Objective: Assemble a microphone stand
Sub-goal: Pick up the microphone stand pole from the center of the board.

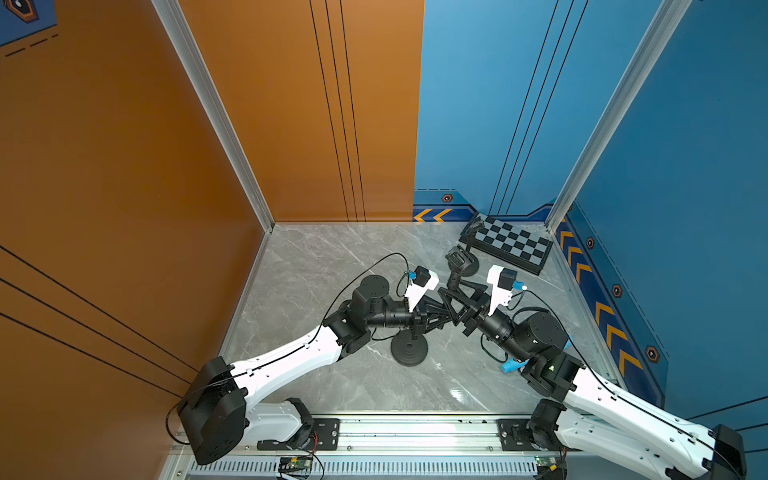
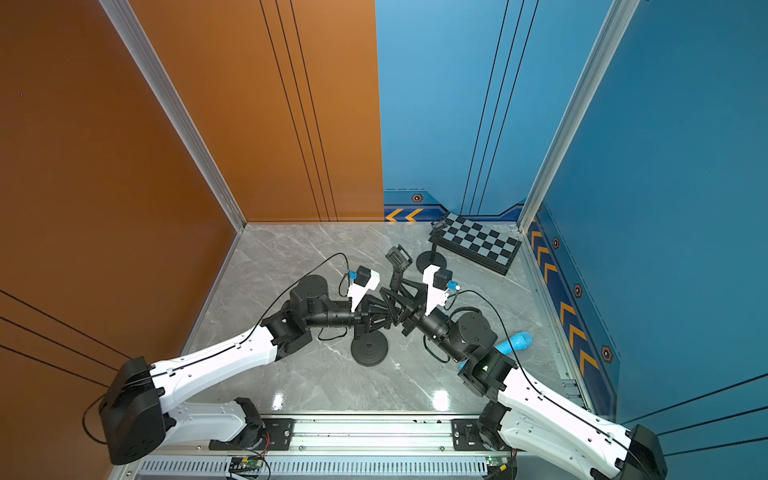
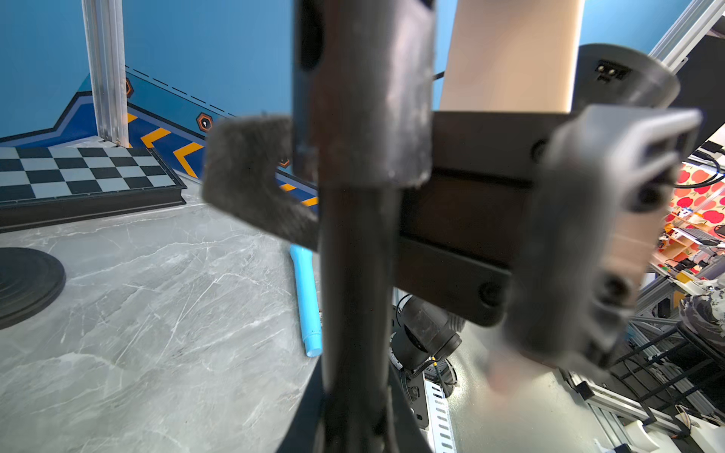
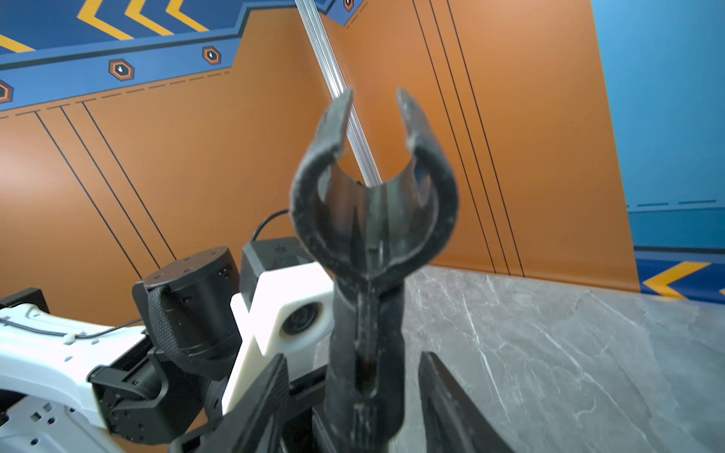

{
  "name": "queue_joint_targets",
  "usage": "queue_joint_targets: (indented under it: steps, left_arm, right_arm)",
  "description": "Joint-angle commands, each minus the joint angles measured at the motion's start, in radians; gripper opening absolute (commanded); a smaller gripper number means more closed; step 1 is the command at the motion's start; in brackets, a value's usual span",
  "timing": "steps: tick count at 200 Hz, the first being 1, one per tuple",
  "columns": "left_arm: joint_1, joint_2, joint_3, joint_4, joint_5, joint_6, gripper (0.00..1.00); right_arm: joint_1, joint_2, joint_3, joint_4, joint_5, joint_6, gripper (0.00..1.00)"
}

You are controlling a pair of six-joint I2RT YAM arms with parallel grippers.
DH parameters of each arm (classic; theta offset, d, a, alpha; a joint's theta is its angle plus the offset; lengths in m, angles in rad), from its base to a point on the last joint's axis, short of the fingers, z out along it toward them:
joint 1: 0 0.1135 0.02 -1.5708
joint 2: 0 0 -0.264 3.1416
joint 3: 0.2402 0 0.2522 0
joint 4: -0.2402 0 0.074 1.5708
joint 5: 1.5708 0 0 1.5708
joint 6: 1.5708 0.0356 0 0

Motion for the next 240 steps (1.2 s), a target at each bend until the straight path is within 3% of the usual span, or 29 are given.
queue_joint_targets:
  steps: [1, 34, 70, 124, 151, 179, 188, 200, 207, 230, 240]
  left_arm:
    - [-0.004, 0.001, -0.022, 0.08, -0.001, 0.023, 0.0]
    - [-0.005, -0.003, -0.026, 0.079, 0.005, 0.038, 0.0]
    - [-0.002, -0.005, -0.036, 0.079, 0.007, 0.052, 0.0]
    - [0.004, 0.007, -0.045, 0.079, 0.026, 0.067, 0.0]
    - [0.007, 0.014, -0.043, 0.079, 0.033, 0.071, 0.0]
    - [0.029, 0.021, -0.049, 0.079, 0.046, 0.077, 0.0]
    - [0.046, 0.015, -0.067, 0.079, 0.016, 0.077, 0.17]
    - [0.086, 0.001, -0.103, 0.079, -0.023, 0.078, 0.6]
    - [0.113, -0.004, -0.126, 0.079, -0.025, 0.083, 0.75]
    - [0.191, -0.01, -0.2, 0.079, -0.07, 0.089, 1.0]
    - [0.201, -0.015, -0.228, 0.079, -0.108, 0.124, 0.98]
  right_arm:
    - [0.005, 0.012, 0.001, 0.163, 0.037, -0.045, 0.57]
    - [0.001, 0.037, 0.022, 0.17, 0.044, -0.058, 0.49]
    - [-0.007, 0.06, 0.038, 0.159, 0.053, -0.077, 0.29]
    - [-0.02, 0.07, 0.04, 0.18, 0.048, -0.079, 0.36]
    - [-0.037, 0.084, 0.041, 0.199, 0.002, -0.078, 0.16]
    - [-0.046, 0.092, 0.02, 0.195, 0.022, -0.103, 0.08]
    - [-0.056, 0.093, 0.016, 0.176, 0.019, -0.113, 0.08]
    - [-0.076, 0.101, 0.006, 0.165, -0.011, -0.117, 0.09]
    - [-0.084, 0.112, -0.006, 0.179, -0.025, -0.116, 0.1]
    - [-0.082, 0.178, -0.045, 0.277, -0.07, -0.145, 0.09]
    - [-0.078, 0.224, -0.058, 0.328, -0.072, -0.145, 0.09]
